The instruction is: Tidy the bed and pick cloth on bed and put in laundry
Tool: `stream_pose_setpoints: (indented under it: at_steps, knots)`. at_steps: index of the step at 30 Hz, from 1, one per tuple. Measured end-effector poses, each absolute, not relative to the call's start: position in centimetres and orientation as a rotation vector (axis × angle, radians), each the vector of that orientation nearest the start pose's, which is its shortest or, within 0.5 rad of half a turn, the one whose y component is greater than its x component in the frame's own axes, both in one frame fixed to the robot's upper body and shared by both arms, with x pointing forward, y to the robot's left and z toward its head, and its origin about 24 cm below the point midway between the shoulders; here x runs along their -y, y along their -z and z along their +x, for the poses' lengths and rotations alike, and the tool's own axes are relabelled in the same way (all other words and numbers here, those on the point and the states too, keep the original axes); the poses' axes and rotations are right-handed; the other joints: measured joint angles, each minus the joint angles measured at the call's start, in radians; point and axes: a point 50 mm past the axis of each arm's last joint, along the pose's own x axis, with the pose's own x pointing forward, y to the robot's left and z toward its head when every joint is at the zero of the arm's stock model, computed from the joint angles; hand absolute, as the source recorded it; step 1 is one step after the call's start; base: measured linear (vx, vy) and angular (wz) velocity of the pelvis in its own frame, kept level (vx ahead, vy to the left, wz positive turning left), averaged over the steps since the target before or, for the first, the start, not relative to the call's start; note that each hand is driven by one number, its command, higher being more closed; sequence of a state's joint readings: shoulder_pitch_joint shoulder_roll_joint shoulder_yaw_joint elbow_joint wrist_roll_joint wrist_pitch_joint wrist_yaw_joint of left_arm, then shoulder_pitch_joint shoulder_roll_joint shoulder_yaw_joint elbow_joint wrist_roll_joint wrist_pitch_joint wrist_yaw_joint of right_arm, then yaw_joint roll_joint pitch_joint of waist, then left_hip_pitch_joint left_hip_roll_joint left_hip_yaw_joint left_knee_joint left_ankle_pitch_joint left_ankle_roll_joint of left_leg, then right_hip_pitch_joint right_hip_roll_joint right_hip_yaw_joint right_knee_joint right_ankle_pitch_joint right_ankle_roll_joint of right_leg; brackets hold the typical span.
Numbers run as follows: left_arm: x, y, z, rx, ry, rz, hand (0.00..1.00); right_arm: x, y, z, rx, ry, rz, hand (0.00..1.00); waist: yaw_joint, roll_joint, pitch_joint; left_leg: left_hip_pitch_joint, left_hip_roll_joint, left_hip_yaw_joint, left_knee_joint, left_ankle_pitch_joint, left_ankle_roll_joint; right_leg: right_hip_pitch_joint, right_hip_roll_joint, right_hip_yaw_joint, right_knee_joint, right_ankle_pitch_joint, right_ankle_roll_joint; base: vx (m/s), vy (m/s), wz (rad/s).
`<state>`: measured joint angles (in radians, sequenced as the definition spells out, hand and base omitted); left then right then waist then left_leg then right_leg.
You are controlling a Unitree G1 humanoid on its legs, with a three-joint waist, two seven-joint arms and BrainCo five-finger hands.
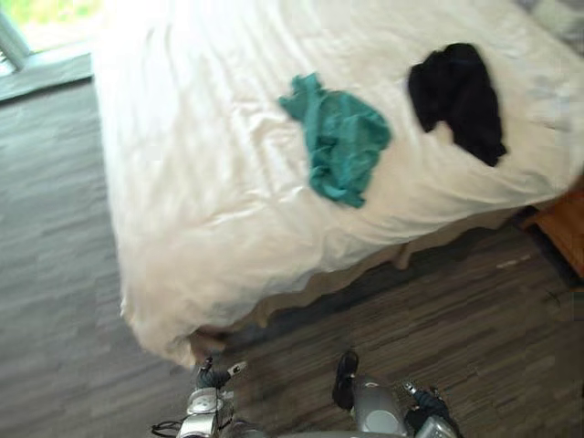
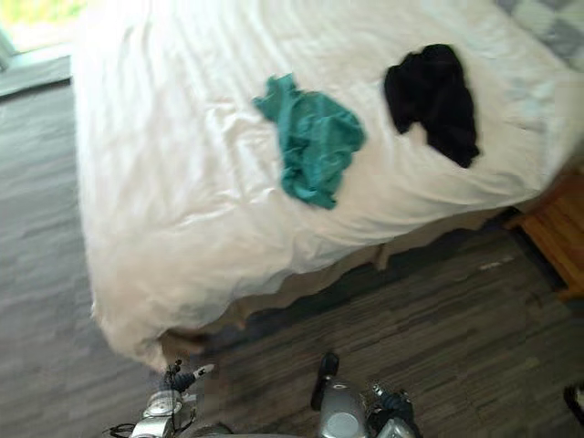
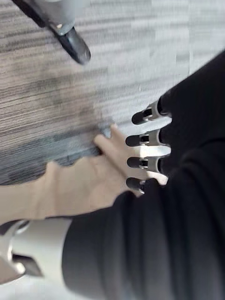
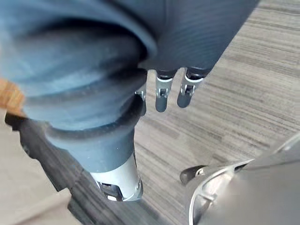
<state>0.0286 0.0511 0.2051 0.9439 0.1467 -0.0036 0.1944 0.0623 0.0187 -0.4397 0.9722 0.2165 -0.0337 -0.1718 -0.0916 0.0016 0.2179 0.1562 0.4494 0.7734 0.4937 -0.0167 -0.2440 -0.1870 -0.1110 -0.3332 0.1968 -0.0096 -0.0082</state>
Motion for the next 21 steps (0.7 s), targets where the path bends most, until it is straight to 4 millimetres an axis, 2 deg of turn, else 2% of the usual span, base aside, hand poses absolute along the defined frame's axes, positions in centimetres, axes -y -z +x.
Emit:
stream_pose_setpoints:
  at_steps: [1, 2, 3, 4, 5, 7, 9, 10, 11, 12, 13, 14, 15, 16, 17, 18, 19, 20, 21]
  knots:
    - [-20.6, 14.4, 13.1, -0.970, -0.320, 0.184, 0.00, 21.3, 15.4, 10.0, -0.982, 0.682, 0.311, 0.00, 0.002, 0.010, -0.004, -0.023, 0.028, -0.039, 0.089, 0.015, 0.021, 0.007, 0.018, 0.032, -0.010, 0.002, -0.003, 0.07, -0.018, -2.12]
    - [-19.9, 14.7, 12.7, -0.983, -0.305, 0.182, 0.00, 22.2, 15.3, 9.7, -0.987, 0.675, 0.260, 0.00, -0.001, 0.027, -0.013, -0.090, 0.040, -0.184, 0.252, -0.007, 0.059, 0.007, 0.043, 0.108, -0.020, 0.010, -0.012, 0.09, 0.118, -2.10]
    - [-19.4, 14.8, 12.7, -0.984, -0.297, 0.169, 0.00, 23.2, 15.2, 9.2, -0.995, 0.679, 0.219, 0.00, -0.001, 0.050, -0.019, -0.153, -0.004, -0.346, 0.379, -0.084, 0.070, 0.007, 0.066, 0.189, -0.022, 0.020, -0.022, 0.11, 0.157, -2.06]
    - [-19.3, 14.8, 12.7, -0.987, -0.296, 0.167, 0.00, 23.4, 15.2, 8.9, -1.001, 0.680, 0.209, 0.00, -0.001, 0.054, -0.022, -0.166, -0.032, -0.392, 0.396, -0.112, 0.058, 0.009, 0.074, 0.218, -0.024, 0.022, -0.020, 0.13, 0.213, -1.95]
    - [-19.2, 14.8, 12.6, -0.989, -0.295, 0.166, 0.00, 23.6, 15.2, 8.5, -1.015, 0.679, 0.190, 0.00, 0.000, 0.057, -0.024, -0.177, -0.085, -0.470, 0.381, -0.132, 0.061, 0.017, 0.081, 0.267, -0.029, 0.026, -0.013, 0.07, 0.167, -1.55]
    - [-19.2, 14.9, 12.5, -0.991, -0.296, 0.167, 0.00, 23.4, 15.4, 7.8, -1.042, 0.670, 0.177, 0.00, 0.001, 0.059, -0.025, -0.182, -0.121, -0.573, 0.299, -0.165, 0.064, 0.029, 0.111, 0.365, -0.042, 0.027, 0.006, 0.05, 0.230, -1.69]
    - [-18.9, 14.9, 12.5, -0.991, -0.280, 0.175, 0.00, 23.3, 15.5, 7.4, -1.059, 0.646, 0.146, 0.00, 0.003, 0.060, -0.030, -0.151, -0.182, -0.749, 0.136, -0.229, 0.065, 0.014, 0.142, 0.465, -0.047, 0.034, 0.039, 0.00, 0.341, -1.95]
    - [-18.8, 15.1, 12.0, -1.013, -0.277, 0.175, 0.00, 23.3, 15.4, 7.2, -1.060, 0.624, 0.112, 0.00, 0.014, 0.073, -0.072, -0.094, -0.228, -0.811, 0.015, -0.292, 0.097, -0.019, 0.153, 0.533, -0.072, 0.063, 0.081, 0.00, 0.315, -1.61]
    - [-18.3, 15.0, 12.5, -1.000, -0.263, 0.172, 0.00, 23.0, 15.5, 6.8, -1.068, 0.622, 0.115, 0.00, 0.001, 0.070, -0.078, -0.084, -0.245, -0.812, -0.033, -0.317, 0.109, -0.035, 0.156, 0.556, -0.081, 0.074, 0.093, 0.01, 0.280, -0.99]
    - [-18.3, 14.8, 13.3, -0.978, -0.254, 0.182, 0.00, 22.6, 15.7, 6.5, -1.079, 0.622, 0.125, 0.00, -0.018, 0.045, -0.078, -0.081, -0.263, -0.797, -0.064, -0.345, 0.109, -0.052, 0.146, 0.580, -0.082, 0.109, 0.103, -0.06, 0.253, -0.13]
    - [-18.2, 14.4, 14.5, -0.948, -0.238, 0.191, 0.00, 22.3, 15.7, 6.2, -1.089, 0.615, 0.122, 0.00, -0.029, 0.032, -0.072, -0.073, -0.276, -0.764, -0.109, -0.393, 0.106, -0.078, 0.133, 0.595, -0.091, 0.160, 0.125, -0.10, 0.259, -0.13]
    - [-18.1, 14.2, 14.9, -0.937, -0.233, 0.192, 0.00, 22.1, 15.8, 6.2, -1.090, 0.611, 0.124, 0.00, -0.028, 0.023, -0.073, -0.070, -0.283, -0.744, -0.127, -0.405, 0.109, -0.087, 0.129, 0.610, -0.100, 0.173, 0.131, -0.15, 0.274, -0.66]
    - [-18.0, 14.2, 15.2, -0.930, -0.228, 0.190, 0.00, 21.7, 15.7, 6.7, -1.081, 0.595, 0.118, 0.00, -0.005, 0.004, -0.069, -0.049, -0.304, -0.682, -0.162, -0.419, 0.128, -0.102, 0.125, 0.627, -0.125, 0.224, 0.123, -0.16, 0.236, -1.25]
    - [-17.8, 14.1, 15.5, -0.923, -0.226, 0.185, 0.00, 21.8, 15.5, 7.1, -1.069, 0.570, 0.091, 0.00, 0.012, -0.007, -0.066, -0.042, -0.317, -0.617, -0.163, -0.413, 0.139, -0.099, 0.122, 0.581, -0.195, 0.349, 0.068, -0.17, 0.199, -1.38]
    - [-17.8, 14.1, 15.5, -0.923, -0.226, 0.183, 0.00, 21.8, 15.5, 7.4, -1.062, 0.558, 0.081, 0.00, 0.020, -0.003, -0.065, -0.047, -0.313, -0.596, -0.164, -0.401, 0.160, -0.092, 0.126, 0.549, -0.246, 0.419, 0.029, -0.17, 0.092, -1.36]
    - [-17.8, 14.1, 15.4, -0.926, -0.235, 0.179, 0.00, 21.9, 15.2, 8.3, -1.042, 0.542, 0.065, 0.00, 0.026, 0.010, -0.056, -0.049, -0.308, -0.536, -0.183, -0.383, 0.190, -0.103, 0.124, 0.358, -0.238, 0.433, -0.055, -0.16, 0.052, -0.96]
    - [-17.8, 14.0, 15.7, -0.916, -0.239, 0.175, 0.00, 22.1, 15.2, 8.5, -1.040, 0.543, 0.060, 0.00, 0.025, 0.017, -0.048, -0.031, -0.308, -0.485, -0.224, -0.382, 0.191, -0.151, 0.091, 0.104, 0.042, 0.151, -0.111, -0.14, 0.051, -0.80]
    - [-17.7, 14.0, 15.7, -0.916, -0.239, 0.175, 0.00, 22.0, 15.2, 8.4, -1.046, 0.540, 0.054, 0.00, 0.025, 0.015, -0.045, -0.020, -0.311, -0.467, -0.230, -0.379, 0.194, -0.152, 0.077, 0.051, 0.136, 0.068, -0.111, -0.10, 0.080, -0.63]
    - [-17.6, 14.2, 15.1, -0.931, -0.242, 0.167, 0.00, 22.1, 15.3, 7.8, -1.061, 0.540, 0.044, 0.00, 0.027, 0.022, -0.042, 0.006, -0.310, -0.438, -0.233, -0.378, 0.194, -0.127, 0.067, -0.002, 0.272, -0.049, -0.106, -0.09, 0.070, -0.59]
